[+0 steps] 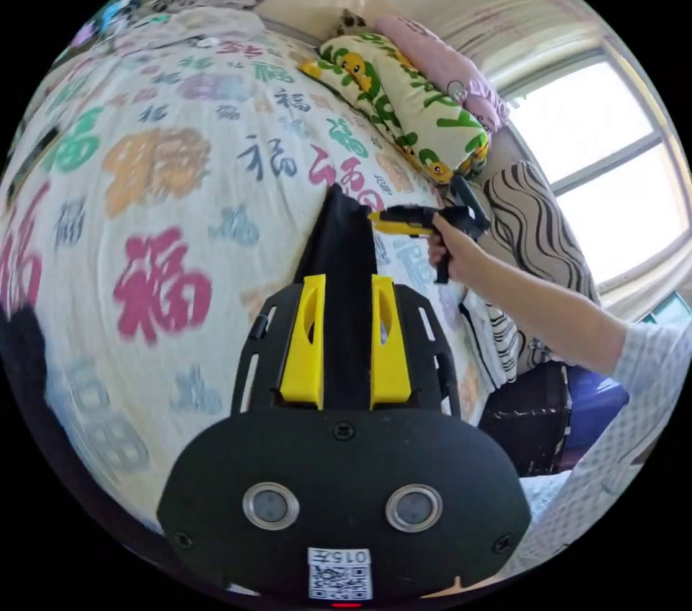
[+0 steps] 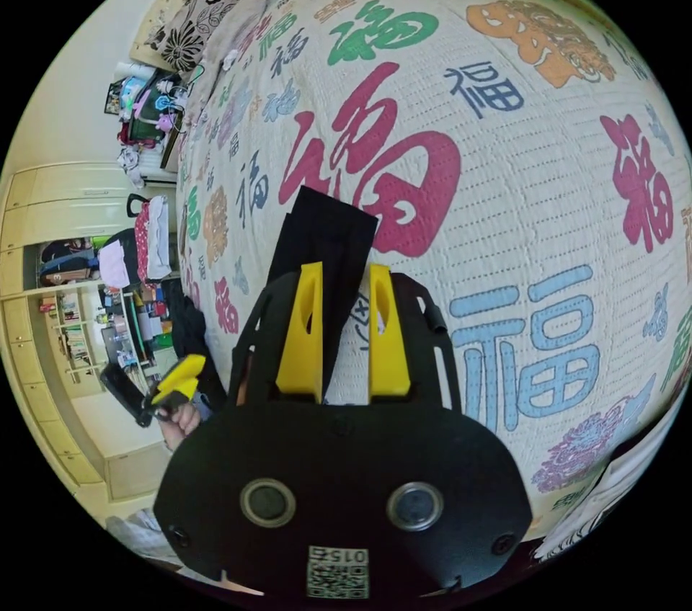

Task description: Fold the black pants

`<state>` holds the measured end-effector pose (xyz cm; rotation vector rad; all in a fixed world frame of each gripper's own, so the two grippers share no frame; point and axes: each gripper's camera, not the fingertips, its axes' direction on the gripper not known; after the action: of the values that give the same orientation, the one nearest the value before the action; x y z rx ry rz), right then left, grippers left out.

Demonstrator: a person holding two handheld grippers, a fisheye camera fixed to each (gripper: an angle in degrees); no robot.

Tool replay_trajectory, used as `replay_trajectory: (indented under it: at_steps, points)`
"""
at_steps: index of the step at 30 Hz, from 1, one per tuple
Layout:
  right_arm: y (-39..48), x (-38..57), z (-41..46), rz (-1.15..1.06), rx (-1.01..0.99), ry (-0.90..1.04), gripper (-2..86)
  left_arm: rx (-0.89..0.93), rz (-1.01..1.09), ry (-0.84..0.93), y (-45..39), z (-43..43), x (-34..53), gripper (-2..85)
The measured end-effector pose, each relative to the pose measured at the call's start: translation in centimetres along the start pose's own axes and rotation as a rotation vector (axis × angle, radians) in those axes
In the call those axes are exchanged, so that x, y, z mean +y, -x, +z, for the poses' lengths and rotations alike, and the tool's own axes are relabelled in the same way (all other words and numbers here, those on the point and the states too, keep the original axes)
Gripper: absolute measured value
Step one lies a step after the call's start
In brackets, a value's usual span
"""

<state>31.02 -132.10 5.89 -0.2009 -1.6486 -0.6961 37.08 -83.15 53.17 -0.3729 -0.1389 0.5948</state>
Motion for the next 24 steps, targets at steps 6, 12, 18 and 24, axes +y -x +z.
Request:
replay_trajectory:
  at_steps: [6, 12, 18, 24]
  points:
    - [0.4, 0.4, 0.3, 0.015, 0.038, 0.021, 4.9, -0.146, 0.108, 0.248, -1.9, 10.8, -13.6, 10.1]
    - [-2.0, 2.8, 0.0, 0.023, -0.199, -0.009, 0.7, -0.229, 0.104, 0.355, -3.2, 17.6, -16.9, 9.7]
    - [-1.9, 6.0, 1.1, -0.022, -0.269, -0.068, 0.0, -0.257, 0.221, 0.319, -4.2, 17.7, -16.0, 7.4]
    - [0.0, 9.4, 2.2, -0.094, -0.248, -0.090, -0.2, -0.259, 0.332, 0.327, -5.8, 16.6, -14.4, 0.2]
